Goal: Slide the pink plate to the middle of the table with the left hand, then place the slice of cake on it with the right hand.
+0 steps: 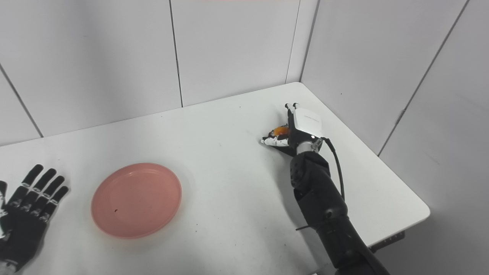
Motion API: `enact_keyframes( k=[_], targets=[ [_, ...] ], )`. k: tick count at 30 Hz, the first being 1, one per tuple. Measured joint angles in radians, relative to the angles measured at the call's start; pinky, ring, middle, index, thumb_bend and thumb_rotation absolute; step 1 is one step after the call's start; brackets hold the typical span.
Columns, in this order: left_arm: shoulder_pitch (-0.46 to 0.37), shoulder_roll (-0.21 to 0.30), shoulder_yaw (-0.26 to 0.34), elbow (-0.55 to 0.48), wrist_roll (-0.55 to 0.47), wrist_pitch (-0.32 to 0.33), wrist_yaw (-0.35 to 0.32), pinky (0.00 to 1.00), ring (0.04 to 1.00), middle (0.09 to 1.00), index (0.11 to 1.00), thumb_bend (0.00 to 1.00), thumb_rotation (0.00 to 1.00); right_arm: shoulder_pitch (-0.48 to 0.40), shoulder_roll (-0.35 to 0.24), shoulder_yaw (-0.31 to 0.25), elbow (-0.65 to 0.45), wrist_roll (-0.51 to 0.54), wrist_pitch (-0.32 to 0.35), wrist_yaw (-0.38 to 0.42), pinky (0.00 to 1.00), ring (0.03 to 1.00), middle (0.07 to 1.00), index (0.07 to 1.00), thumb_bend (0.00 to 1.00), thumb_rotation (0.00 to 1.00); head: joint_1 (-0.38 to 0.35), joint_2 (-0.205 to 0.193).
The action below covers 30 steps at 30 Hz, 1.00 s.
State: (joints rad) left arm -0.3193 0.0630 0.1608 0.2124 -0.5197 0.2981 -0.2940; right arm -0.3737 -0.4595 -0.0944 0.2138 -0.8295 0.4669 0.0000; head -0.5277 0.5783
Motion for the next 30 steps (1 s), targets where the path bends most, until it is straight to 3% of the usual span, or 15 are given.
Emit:
enact_keyframes(
  k=[4, 5, 7, 8, 9, 10, 14, 30],
  targets=[
    [0.0, 0.001, 0.0, 0.0, 0.0, 0.0, 0.0, 0.91, 0.882, 0.87, 0.862, 0.46, 1.0, -0.011, -0.002, 0.008, 0.026, 0.021, 0.0, 0.0, 0.62, 0.84, 0.925, 0.882, 0.86, 0.37, 0.002, 0.0],
    [0.0, 0.001, 0.0, -0.001, 0.0, 0.0, 0.0, 0.91, 0.879, 0.868, 0.861, 0.46, 1.0, -0.013, -0.002, 0.009, 0.029, 0.025, 0.0, 0.0, 0.62, 0.804, 0.873, 0.848, 0.84, 0.3, 0.002, 0.0],
    [0.0, 0.001, 0.001, -0.001, 0.0, 0.0, 0.001, 0.9, 0.878, 0.867, 0.86, 0.46, 1.0, -0.019, -0.003, 0.01, 0.046, 0.034, 0.0, -0.001, 0.6, 0.761, 0.816, 0.809, 0.83, 0.23, 0.002, 0.0],
    [0.0, 0.001, 0.001, -0.002, 0.0, 0.0, 0.001, 0.9, 0.878, 0.867, 0.859, 0.46, 1.0, -0.022, -0.005, 0.011, 0.054, 0.041, 0.0, -0.011, 0.53, 0.643, 0.708, 0.734, 0.81, 0.14, 0.002, 0.0],
    [0.0, 0.002, 0.0, -0.002, 0.0, 0.0, 0.001, 0.9, 0.88, 0.869, 0.86, 0.47, 1.0, -0.028, -0.006, 0.01, 0.067, 0.053, 0.0, -0.023, 0.41, 0.49, 0.542, 0.622, 0.64, 0.06, 0.002, 0.0],
    [0.0, 0.002, 0.0, -0.002, 0.001, 0.0, 0.001, 0.91, 0.881, 0.87, 0.862, 0.47, 1.0, -0.038, -0.006, 0.005, 0.077, 0.068, 0.0, -0.028, 0.34, 0.4, 0.461, 0.564, 0.55, 0.01, 0.003, 0.002],
    [0.001, 0.002, -0.001, -0.003, 0.001, 0.001, 0.002, 0.91, 0.88, 0.869, 0.861, 0.47, 1.0, -0.068, -0.01, 0.003, 0.103, 0.11, 0.0, -0.041, 0.29, 0.355, 0.43, 0.544, 0.52, 0.0, 0.005, 0.005],
    [0.003, 0.004, -0.007, -0.006, 0.001, 0.004, 0.004, 0.9, 0.877, 0.866, 0.857, 0.49, 1.0, -0.06, -0.045, 0.038, 0.108, 0.165, -0.005, -0.062, 0.29, 0.369, 0.43, 0.542, 0.52, 0.0, 0.023, 0.002]
  ],
)
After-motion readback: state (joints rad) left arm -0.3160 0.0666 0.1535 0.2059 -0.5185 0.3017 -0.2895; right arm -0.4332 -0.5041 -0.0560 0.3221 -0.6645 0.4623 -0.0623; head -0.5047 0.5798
